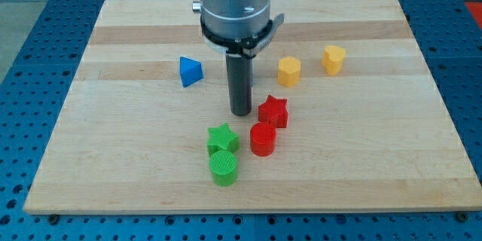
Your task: Separate the red blocks from each others
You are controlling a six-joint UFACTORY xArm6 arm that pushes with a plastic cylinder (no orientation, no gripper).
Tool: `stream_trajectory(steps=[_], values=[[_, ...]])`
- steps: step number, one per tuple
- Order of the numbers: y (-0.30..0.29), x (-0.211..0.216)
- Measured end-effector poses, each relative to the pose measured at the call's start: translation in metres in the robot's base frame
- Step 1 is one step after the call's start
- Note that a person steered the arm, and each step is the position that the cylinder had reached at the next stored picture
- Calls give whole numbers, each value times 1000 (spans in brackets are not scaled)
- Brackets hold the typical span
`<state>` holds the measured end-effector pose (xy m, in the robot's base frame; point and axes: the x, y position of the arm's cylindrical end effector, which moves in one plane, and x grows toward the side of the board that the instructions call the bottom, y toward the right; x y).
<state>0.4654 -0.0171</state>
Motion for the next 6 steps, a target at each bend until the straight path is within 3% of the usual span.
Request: stream_trajectory(steps=[2,4,6], values=[[46,32],[46,46],[53,33]])
